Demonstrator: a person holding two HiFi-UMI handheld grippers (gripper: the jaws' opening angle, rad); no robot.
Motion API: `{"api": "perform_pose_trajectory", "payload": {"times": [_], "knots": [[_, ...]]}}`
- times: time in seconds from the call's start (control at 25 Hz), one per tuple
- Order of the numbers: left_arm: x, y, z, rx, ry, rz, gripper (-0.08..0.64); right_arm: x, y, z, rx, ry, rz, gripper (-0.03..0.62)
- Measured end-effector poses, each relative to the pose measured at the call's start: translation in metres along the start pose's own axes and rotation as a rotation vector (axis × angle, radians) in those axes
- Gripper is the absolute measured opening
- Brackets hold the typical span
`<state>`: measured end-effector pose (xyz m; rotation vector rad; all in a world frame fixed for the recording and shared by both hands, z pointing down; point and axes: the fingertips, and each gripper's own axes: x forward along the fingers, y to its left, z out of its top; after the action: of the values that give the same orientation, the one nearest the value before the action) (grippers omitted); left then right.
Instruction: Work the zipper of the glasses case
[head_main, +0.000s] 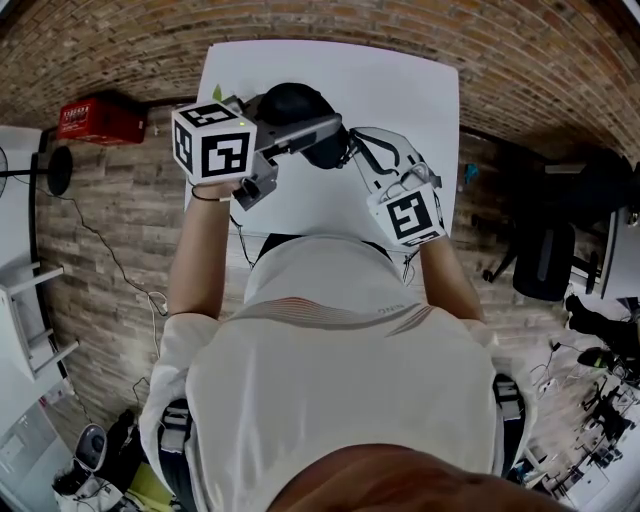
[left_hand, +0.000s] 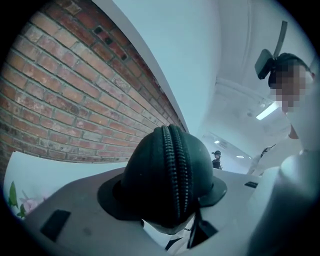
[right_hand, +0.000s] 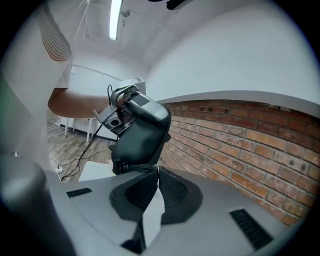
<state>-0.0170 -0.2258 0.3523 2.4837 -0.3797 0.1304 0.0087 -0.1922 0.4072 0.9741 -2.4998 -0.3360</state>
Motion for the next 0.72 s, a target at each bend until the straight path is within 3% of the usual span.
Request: {"api": "perform_pose_trajectory", "payload": {"times": [0.24, 0.72], "knots": [[0.004, -0.002, -0.008, -0.012, 0.050, -0.018, 0.261, -0.003, 0.004, -0.001, -0.010, -0.002, 0.017, 0.055], [0.018, -0.009, -0.052, 0.030, 0.294, -0.077, 0.261, 0.001, 0.010, 0.007, -0.061, -0.032, 0.046, 0.055]]}}
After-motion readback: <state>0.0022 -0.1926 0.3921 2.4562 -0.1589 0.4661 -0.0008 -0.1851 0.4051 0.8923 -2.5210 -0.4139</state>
